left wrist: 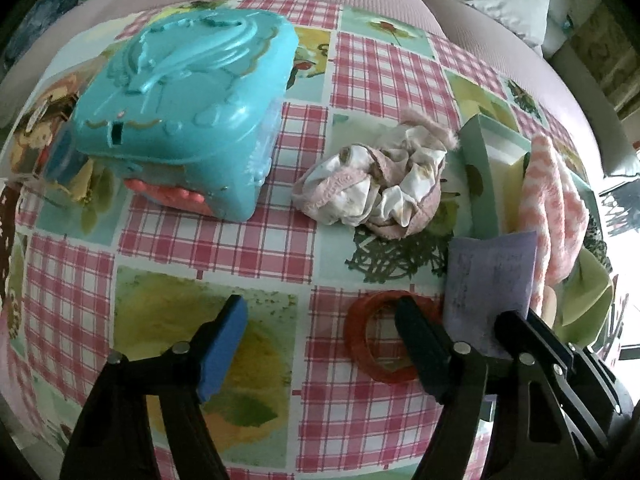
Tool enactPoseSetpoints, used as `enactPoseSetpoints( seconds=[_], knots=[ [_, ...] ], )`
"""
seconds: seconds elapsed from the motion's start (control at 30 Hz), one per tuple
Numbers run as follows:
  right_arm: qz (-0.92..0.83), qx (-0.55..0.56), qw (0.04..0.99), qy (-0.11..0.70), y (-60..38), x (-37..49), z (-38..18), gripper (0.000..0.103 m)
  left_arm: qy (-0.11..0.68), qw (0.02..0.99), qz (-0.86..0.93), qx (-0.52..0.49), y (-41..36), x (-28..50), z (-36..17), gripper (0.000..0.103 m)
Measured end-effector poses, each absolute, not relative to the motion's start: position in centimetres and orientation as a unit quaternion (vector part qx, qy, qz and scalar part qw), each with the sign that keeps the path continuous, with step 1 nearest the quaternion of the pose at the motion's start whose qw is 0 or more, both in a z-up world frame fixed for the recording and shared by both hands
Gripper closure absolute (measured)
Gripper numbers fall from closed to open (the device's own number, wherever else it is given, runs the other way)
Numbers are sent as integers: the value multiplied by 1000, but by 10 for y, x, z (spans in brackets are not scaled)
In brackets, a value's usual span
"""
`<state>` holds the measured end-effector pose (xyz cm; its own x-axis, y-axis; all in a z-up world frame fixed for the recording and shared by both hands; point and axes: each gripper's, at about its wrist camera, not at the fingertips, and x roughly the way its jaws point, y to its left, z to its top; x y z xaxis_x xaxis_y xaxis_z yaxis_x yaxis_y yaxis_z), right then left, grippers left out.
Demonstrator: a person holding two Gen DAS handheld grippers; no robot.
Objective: Organize soft objects
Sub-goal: 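Grasp the purple baby-wipes pack with the right tool while the left tool approaches the red ring, then grasp the red ring with the left tool while the right tool lifts the purple pack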
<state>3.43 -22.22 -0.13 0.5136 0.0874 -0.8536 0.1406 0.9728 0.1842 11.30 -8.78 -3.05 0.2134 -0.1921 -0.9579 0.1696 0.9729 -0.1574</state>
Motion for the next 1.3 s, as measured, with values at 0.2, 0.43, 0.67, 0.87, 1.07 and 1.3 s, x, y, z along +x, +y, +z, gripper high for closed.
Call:
enactPoseSetpoints(
  seconds=[0.2, 0.43, 0.67, 0.87, 1.07, 1.3],
  knots=[
    [-13, 113, 861, 496, -221, 34, -3, 91, 612, 779, -138, -15, -99, 112, -31, 47],
    [-10, 111, 859, 499, -219, 35, -5, 91, 612, 772, -169, -37, -109, 108, -32, 72],
    [-10, 110, 858, 501, -220, 35, -5, 91, 604, 778, -169, -32, -109, 105, -30, 88],
    [-10, 106, 859, 501, -218, 35, -5, 91, 599, 782, -165, -36, -103, 109, -29, 93],
    [-5, 107, 861, 497, -218, 34, -3, 91, 592, 788, -163, -35, -94, 111, -23, 93],
    [-3, 108, 869, 483, -219, 30, 6, 92, 573, 802, -161, -42, -86, 110, -9, 93]
  ],
)
